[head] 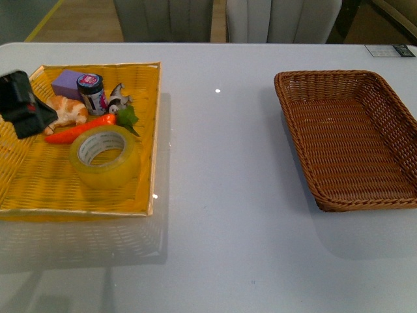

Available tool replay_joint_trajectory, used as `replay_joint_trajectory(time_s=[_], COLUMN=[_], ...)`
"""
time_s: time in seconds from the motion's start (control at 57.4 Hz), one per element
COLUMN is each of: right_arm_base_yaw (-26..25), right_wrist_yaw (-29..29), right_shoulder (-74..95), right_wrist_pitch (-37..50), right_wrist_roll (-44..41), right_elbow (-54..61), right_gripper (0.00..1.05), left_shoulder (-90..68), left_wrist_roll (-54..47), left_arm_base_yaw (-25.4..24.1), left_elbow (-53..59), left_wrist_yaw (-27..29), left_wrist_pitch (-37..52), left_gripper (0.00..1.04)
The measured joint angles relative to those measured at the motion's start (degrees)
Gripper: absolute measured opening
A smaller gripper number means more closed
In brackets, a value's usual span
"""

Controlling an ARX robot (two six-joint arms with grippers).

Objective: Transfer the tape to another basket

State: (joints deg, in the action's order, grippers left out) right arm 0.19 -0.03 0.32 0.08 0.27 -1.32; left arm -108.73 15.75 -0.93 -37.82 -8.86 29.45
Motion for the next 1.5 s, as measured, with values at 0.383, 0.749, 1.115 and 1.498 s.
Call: replay_joint_trajectory(time_s=[0.383,0.749,1.115,1.498], right_arm_base_yaw=[0.0,0.0,0.0,0.0], right_wrist_yaw=[0.0,0.0,0.0,0.0], right_shoulder=[0.0,0.0,0.0,0.0], right_wrist_pitch=[0.0,0.0,0.0,0.0], right_wrist_roll=[0.0,0.0,0.0,0.0], right_elbow=[0.0,0.0,0.0,0.0], right_gripper=[0.96,0.96,0.96,0.96], left_shoulder=[-15.8,-24.0,-25.4,-22.6], left_wrist_roll=[-1.4,-0.9,-0.1,1.7], left_arm_base_yaw=[1.5,1.6,1.9,2.0], left_elbow=[-11.4,-17.4,-19.4,-16.2], left_wrist_yaw=[2.6,3.8,4.0,3.8], left_wrist_pitch=[-1.4,-2.6,-4.1,-3.8], left_gripper=[0.96,0.96,0.57,0.16])
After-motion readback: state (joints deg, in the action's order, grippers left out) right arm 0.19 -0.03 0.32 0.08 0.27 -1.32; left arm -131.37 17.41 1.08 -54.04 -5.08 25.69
